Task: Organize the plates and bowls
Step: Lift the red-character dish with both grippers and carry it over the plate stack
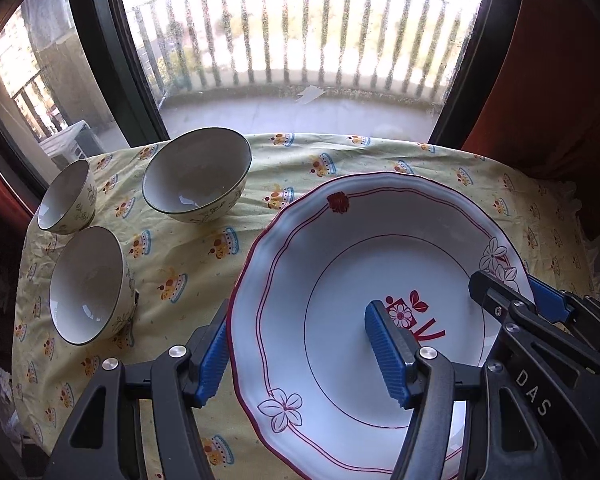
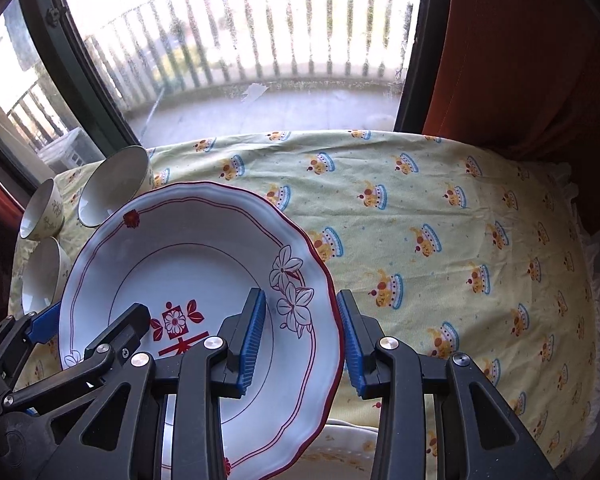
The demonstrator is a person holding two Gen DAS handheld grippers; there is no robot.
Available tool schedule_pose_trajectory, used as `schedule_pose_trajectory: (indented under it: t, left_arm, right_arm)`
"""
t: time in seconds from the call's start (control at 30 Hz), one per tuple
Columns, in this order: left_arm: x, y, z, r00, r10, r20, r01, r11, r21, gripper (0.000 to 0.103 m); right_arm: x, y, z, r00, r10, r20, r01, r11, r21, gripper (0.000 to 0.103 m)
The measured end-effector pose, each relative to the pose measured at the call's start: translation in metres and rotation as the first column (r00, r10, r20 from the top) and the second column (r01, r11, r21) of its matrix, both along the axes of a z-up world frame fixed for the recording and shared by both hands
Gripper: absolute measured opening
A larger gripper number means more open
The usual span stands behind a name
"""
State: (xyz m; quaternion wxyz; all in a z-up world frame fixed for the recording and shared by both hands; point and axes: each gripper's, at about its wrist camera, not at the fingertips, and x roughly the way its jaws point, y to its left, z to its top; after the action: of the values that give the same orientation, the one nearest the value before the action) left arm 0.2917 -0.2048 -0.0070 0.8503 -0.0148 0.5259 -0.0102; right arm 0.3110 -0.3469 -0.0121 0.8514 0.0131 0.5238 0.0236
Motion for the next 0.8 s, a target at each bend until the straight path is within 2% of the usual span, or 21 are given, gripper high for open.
schedule_pose_trajectory:
  t: [0.3, 0.53, 0.63, 0.8]
  left_arm:
    - [-0.034, 0.002, 0.007, 0.995, -0.097, 0.007, 0.097, 0.994, -0.047, 0.065]
    - [-0.057, -0.009, 0.000, 0.982, -0.191, -0.015, 0.189, 0.980, -0.055, 0.065]
    - [-0.068, -0.017, -0.006, 0.979, -0.200, -0.034, 0.198, 0.979, -0.058, 0.065]
    - [-0.085, -0.033, -0.018, 0.984, -0.164, -0.072, 0.160, 0.986, -0.055, 0.065]
  right_arm:
    - [-0.050, 0.005, 0.019, 0.995, -0.093, 0.033, 0.095, 0.994, -0.048, 0.041]
    - [-0.089, 0.000, 0.017, 0.981, -0.192, 0.015, 0.193, 0.979, -0.058, 0.041]
    - [-0.103, -0.005, 0.012, 0.977, -0.212, -0.002, 0.211, 0.975, -0.063, 0.041]
    - [-0.117, -0.021, 0.002, 0.980, -0.196, -0.025, 0.194, 0.979, -0.058, 0.041]
